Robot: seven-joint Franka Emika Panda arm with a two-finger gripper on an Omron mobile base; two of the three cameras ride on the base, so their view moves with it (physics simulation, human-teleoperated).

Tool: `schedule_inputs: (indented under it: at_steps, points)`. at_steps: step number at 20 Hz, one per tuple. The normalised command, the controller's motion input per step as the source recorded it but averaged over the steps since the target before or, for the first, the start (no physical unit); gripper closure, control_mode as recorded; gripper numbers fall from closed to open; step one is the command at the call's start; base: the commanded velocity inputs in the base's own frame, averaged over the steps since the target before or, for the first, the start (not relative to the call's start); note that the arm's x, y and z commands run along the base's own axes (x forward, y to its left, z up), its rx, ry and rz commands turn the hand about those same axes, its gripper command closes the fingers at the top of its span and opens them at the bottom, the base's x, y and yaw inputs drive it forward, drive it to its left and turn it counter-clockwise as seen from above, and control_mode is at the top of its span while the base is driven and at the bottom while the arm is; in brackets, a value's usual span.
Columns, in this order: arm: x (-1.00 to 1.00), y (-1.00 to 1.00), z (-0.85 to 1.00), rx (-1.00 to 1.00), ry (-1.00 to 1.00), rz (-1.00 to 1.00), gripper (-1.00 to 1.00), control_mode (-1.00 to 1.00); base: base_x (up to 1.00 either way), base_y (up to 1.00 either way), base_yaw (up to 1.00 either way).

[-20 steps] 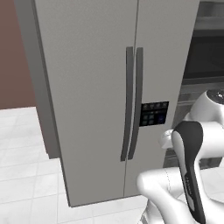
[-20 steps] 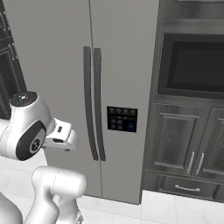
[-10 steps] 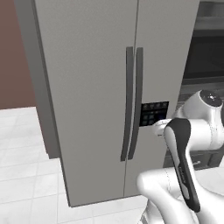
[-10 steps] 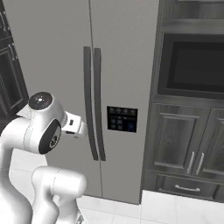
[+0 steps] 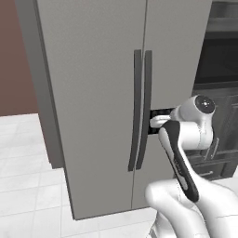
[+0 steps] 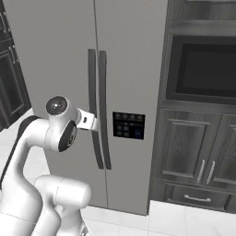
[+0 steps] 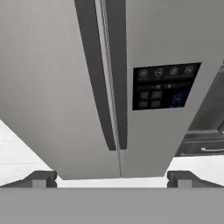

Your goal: Take the donut and cupcake from the fridge and place them on the empty tray on the dining counter.

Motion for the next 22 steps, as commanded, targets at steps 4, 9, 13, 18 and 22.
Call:
schedule_inputs:
  at_steps: [4,9,13,18,22]
  points:
    - [0.60,0.00,0.16,0.00,-0.03,-0.09,-1.00,-1.00,0.00,0.00,0.00]
    - [0.62,-0.01,0.01,0.00,-0.08,-0.07,-1.00,-1.00,0.00,0.00,0.00]
    - [0.55,-0.08,0.00,0.00,-0.09,0.00,-1.00,-1.00,0.00,0.00,0.00]
    - [0.59,-0.13,0.00,0.00,-0.05,0.00,-1.00,-1.00,0.00,0.00,0.00]
    - [0.67,-0.04,-0.04,0.00,-0.05,0.00,-1.00,-1.00,0.00,0.00,0.00]
